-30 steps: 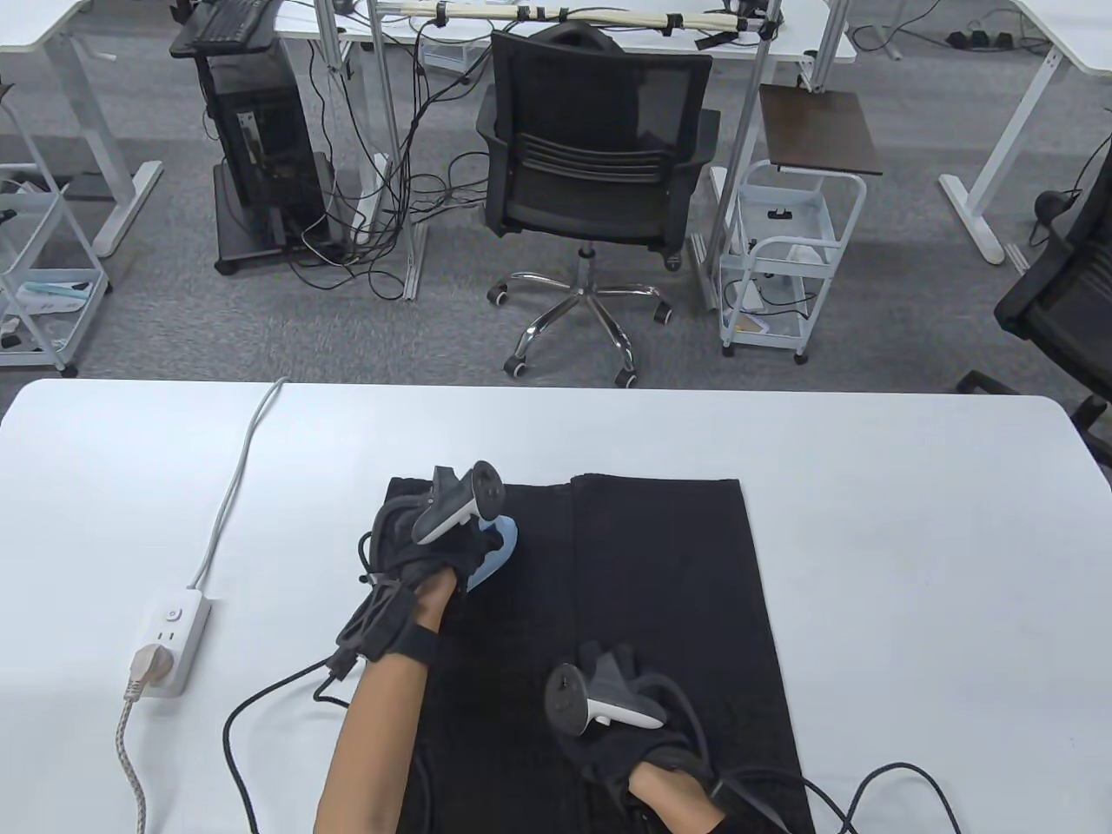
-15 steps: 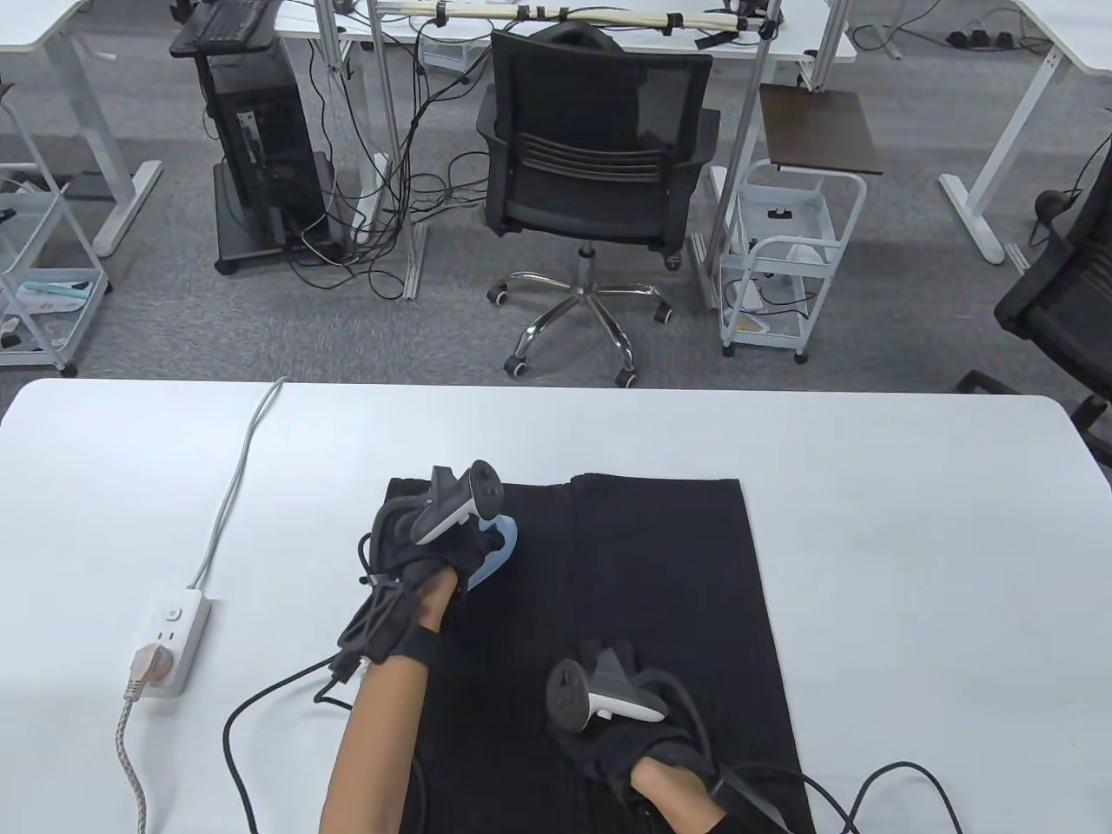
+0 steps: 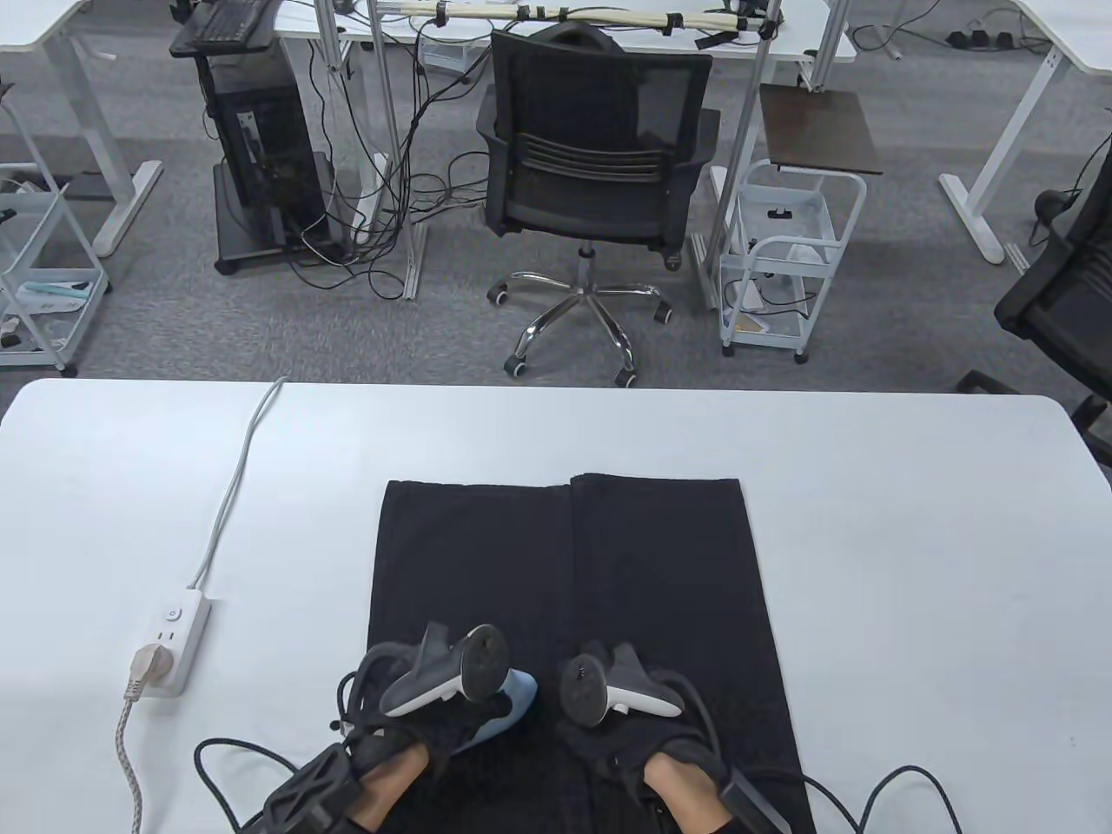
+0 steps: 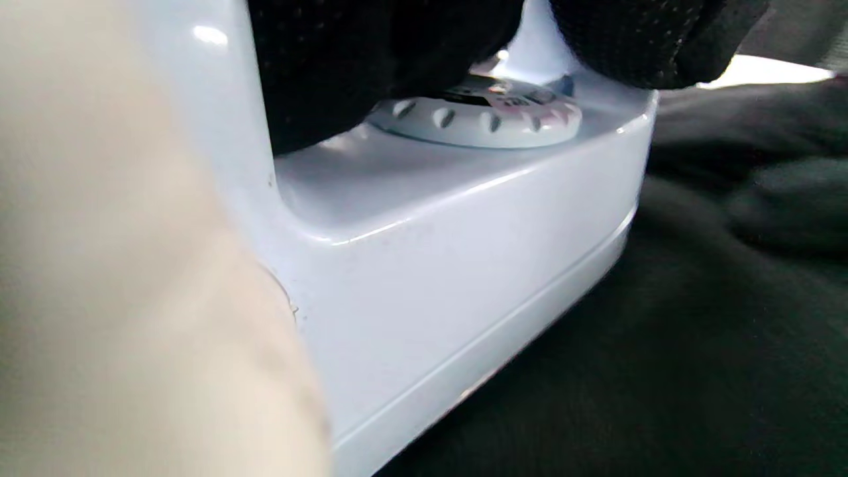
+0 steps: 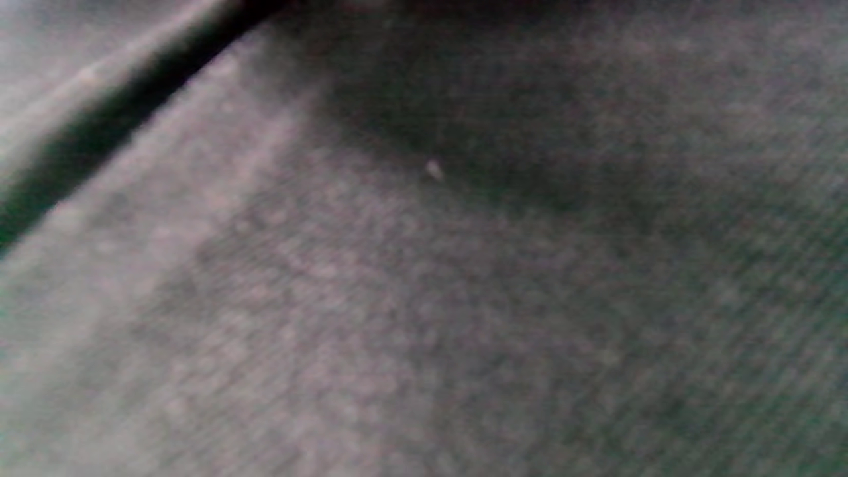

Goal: Iron trousers with electric iron on table

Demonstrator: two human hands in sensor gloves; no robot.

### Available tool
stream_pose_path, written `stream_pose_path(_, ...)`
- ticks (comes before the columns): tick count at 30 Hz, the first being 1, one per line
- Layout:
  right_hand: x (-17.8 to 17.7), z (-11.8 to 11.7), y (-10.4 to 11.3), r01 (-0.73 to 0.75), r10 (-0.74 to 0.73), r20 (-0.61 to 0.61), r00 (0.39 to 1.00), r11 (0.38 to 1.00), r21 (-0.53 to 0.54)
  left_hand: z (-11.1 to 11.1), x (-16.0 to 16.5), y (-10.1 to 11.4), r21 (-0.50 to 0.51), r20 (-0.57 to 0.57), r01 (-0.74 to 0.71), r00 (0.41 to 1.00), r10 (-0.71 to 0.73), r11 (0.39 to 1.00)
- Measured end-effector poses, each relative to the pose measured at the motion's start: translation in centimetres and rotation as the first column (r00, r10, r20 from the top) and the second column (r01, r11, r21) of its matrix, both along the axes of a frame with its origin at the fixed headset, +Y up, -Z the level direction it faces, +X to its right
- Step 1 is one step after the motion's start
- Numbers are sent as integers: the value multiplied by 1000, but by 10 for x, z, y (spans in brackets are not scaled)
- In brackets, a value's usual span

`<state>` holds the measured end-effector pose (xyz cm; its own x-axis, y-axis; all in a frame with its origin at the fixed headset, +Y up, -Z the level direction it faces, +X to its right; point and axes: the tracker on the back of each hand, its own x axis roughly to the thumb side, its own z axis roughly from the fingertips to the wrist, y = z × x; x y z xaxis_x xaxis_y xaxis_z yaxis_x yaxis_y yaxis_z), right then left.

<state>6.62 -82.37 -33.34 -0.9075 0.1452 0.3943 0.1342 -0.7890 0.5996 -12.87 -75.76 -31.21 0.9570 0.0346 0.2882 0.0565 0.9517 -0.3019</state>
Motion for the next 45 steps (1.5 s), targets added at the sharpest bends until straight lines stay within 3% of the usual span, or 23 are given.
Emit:
stream_pose_path(3, 0, 0, 0, 1, -1, -2, 1000, 1000, -2, 10, 0, 0, 22, 27, 2, 1000, -3, 1000)
stream_pose_path(7, -1, 0, 0, -7, 7, -4, 1000, 1000, -10, -1, 0, -1, 30, 3, -1, 1000, 1, 1000)
stream_pose_path(10, -2, 0, 0, -17, 17, -6, 1000, 1000, -14, -27, 1, 0, 25, -31, -2, 1000, 3, 1000)
stream_pose_path(16, -3, 0, 0, -17, 17, -6, 1000, 1000, -11, -116, 3, 1, 20, -169, 8, 986, -5, 1000)
stream_pose_path(22, -3, 0, 0, -15, 15, -3, 1000, 1000, -12, -188, -7, 2, 8, -300, -3, 954, 5, 1000)
stream_pose_path(27, -4, 0, 0, -14, 14, -3, 1000, 1000, -14, -218, -21, 2, 1, -404, -21, 914, 20, 1000)
stream_pose_path(35, -3, -1, 0, -5, 5, -3, 1000, 1000, -17, -196, -17, 2, 2, -388, -28, 921, 27, 1000)
stream_pose_path(45, 1, -2, -1, 12, -12, -14, 1000, 1000, 5, -104, -4, 0, -15, -213, -32, 977, 28, 999)
